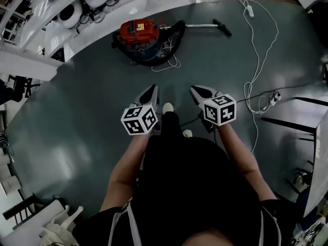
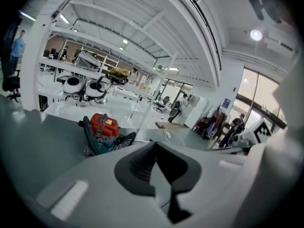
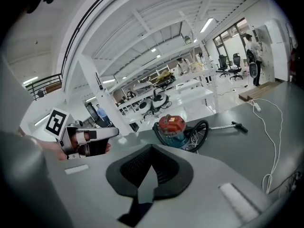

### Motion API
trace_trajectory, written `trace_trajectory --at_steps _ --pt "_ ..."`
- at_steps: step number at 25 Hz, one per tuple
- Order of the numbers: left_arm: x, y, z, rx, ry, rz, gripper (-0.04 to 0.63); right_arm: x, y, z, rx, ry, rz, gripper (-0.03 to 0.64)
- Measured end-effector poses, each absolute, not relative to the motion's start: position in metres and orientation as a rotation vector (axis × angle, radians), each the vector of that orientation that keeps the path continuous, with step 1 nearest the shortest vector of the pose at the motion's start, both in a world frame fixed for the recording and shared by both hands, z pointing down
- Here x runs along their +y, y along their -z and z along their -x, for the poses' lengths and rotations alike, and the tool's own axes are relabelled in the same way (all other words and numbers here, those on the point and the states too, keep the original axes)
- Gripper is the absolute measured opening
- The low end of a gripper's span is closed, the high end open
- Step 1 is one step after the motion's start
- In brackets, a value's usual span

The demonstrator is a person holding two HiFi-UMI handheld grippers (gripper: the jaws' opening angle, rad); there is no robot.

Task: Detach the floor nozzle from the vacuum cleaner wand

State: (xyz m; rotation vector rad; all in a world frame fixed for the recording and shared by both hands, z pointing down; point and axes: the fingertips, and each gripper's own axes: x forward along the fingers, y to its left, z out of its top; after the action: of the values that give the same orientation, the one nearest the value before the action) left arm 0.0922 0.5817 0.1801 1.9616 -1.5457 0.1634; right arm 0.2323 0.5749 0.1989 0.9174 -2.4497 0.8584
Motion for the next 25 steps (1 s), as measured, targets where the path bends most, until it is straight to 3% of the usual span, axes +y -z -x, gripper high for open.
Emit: trace_trajectory --at_steps 25 --pt "0.468 -0.196 0.048 -1.513 -0.167 -1.901 0.009 0.451 -0.211 -0.092 -2.377 -0.892 -0.86 -0.003"
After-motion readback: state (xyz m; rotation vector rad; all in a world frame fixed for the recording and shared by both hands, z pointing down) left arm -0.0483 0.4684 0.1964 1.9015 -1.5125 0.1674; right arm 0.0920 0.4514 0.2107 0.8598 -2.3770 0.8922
